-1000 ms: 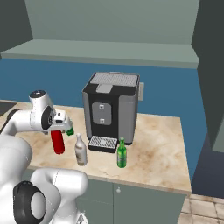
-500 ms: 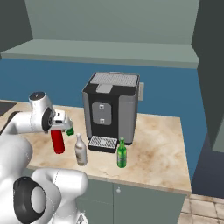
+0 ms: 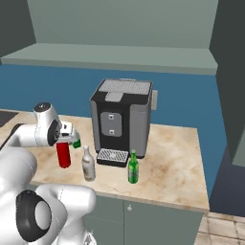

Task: Sort all alcoholic drinks to one cabinet, and non-alcoholic drinks to the other.

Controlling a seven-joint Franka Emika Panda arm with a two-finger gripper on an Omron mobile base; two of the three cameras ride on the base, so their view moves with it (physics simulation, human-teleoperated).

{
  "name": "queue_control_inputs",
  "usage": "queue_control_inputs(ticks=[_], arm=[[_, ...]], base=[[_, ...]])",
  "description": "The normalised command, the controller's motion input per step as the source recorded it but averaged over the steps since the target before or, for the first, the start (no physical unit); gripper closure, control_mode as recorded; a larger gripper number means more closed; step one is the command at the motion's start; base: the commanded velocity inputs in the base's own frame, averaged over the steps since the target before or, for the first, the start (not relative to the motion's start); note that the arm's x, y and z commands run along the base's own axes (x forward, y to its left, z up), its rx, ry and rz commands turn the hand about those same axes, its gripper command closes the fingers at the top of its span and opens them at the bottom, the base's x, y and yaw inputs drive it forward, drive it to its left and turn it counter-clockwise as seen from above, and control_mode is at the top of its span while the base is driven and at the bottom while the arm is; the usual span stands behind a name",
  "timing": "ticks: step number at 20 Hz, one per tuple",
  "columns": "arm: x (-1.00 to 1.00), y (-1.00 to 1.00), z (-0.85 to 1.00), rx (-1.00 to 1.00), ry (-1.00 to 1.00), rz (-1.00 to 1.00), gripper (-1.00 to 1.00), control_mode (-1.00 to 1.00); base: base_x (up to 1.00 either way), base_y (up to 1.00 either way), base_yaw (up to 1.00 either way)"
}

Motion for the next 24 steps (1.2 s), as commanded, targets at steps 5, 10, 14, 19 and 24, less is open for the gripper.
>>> queue_control_inputs(ticks=[5,10,14,19,24], arm=[[0.01,0.02,-0.09,0.0,-0.06,0.0,-1.0,-1.0],[0.0,0.0,-0.05,0.0,-0.09,0.0,-1.0,-1.0],[0.0,0.0,-0.03,0.0,-0.09,0.0,-1.0,-1.0],[0.0,0.0,-0.05,0.0,-0.08,0.0,-1.0,-1.0],[0.0,0.0,-0.09,0.01,-0.05,0.0,-1.0,-1.0]], base=[[0.0,0.0,0.0],[0.0,0.0,0.0],[0.0,0.0,0.0],[0.0,0.0,0.0],[0.0,0.0,0.0]])
